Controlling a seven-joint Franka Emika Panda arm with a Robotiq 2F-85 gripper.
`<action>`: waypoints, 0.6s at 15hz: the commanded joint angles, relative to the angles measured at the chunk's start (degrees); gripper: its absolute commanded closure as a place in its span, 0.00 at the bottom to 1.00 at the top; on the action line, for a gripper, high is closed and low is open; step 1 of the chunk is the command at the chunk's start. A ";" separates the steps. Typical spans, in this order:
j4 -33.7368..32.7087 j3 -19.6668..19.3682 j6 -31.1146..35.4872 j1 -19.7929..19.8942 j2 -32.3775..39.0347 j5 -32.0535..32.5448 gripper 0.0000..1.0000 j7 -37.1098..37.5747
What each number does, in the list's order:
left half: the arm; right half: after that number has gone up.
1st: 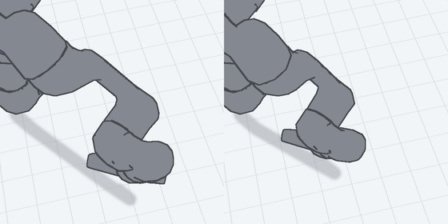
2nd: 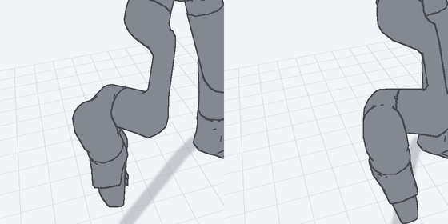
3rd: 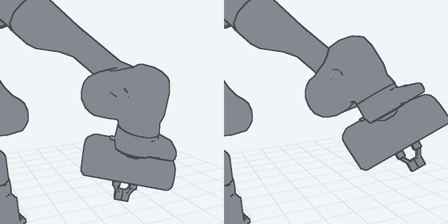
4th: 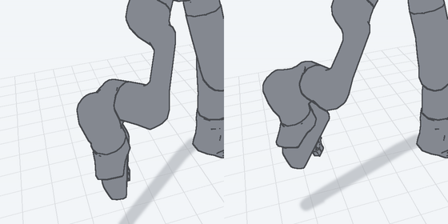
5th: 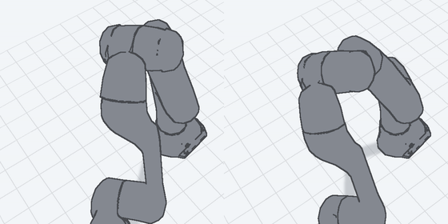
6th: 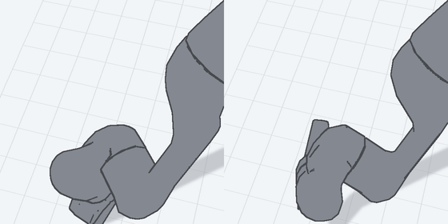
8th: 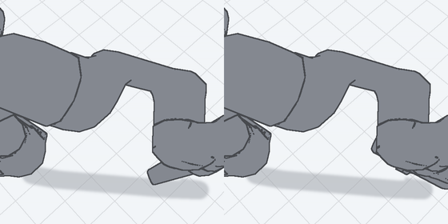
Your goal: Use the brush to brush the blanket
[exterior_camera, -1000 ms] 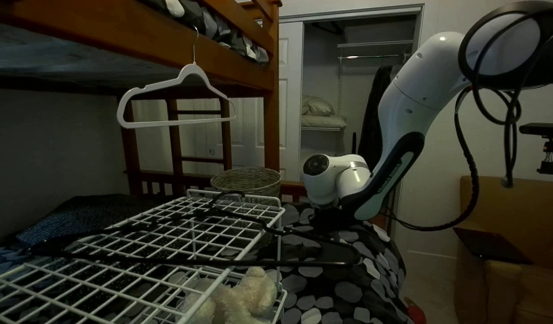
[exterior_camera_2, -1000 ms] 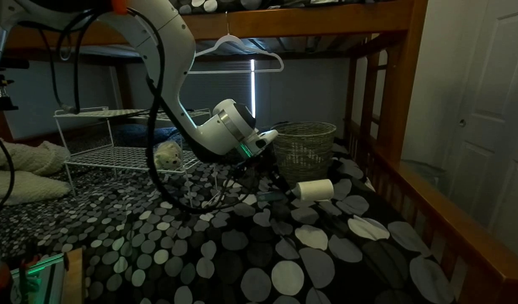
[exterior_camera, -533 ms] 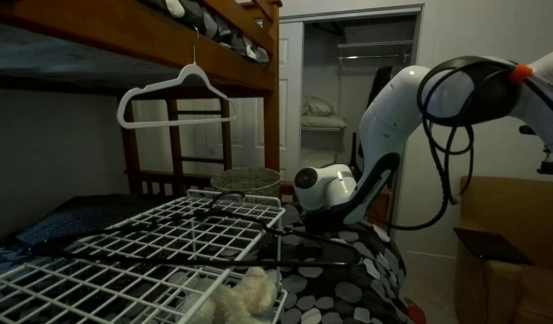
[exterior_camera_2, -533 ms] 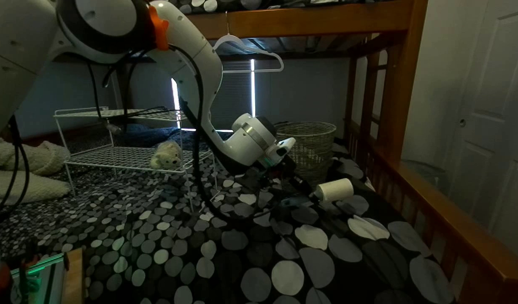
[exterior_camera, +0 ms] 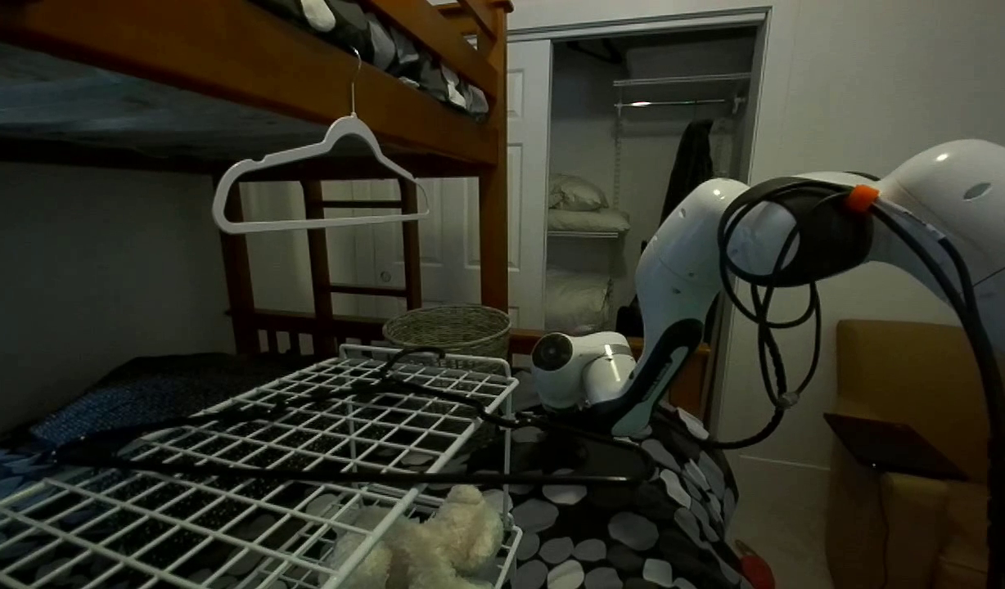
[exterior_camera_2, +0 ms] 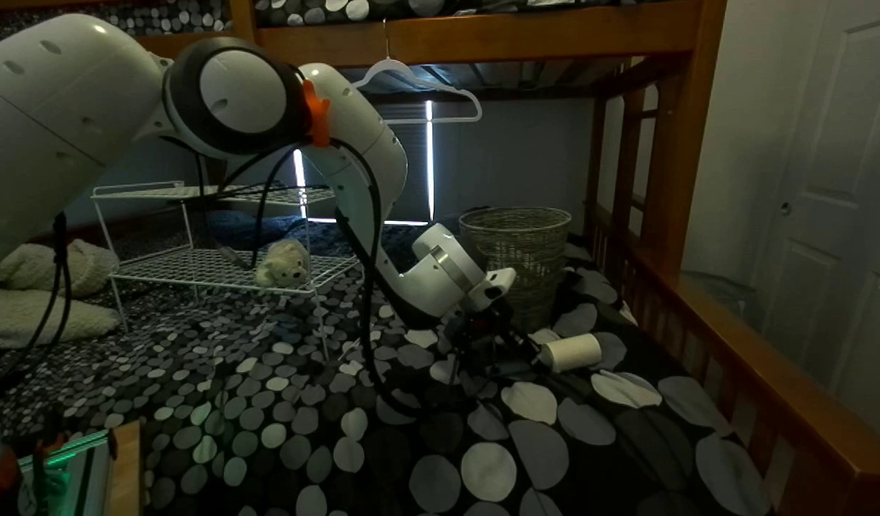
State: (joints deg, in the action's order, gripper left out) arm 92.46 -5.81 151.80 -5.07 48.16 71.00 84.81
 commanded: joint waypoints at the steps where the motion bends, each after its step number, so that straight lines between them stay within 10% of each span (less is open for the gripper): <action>1: -1.39 1.62 3.30 4.42 2.44 -6.71 0.95 -4.01; 9: 2.13 -1.35 9.91 8.23 1.14 -27.79 0.95 -10.01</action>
State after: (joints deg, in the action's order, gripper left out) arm 92.00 -5.71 159.08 1.25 49.67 50.54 77.15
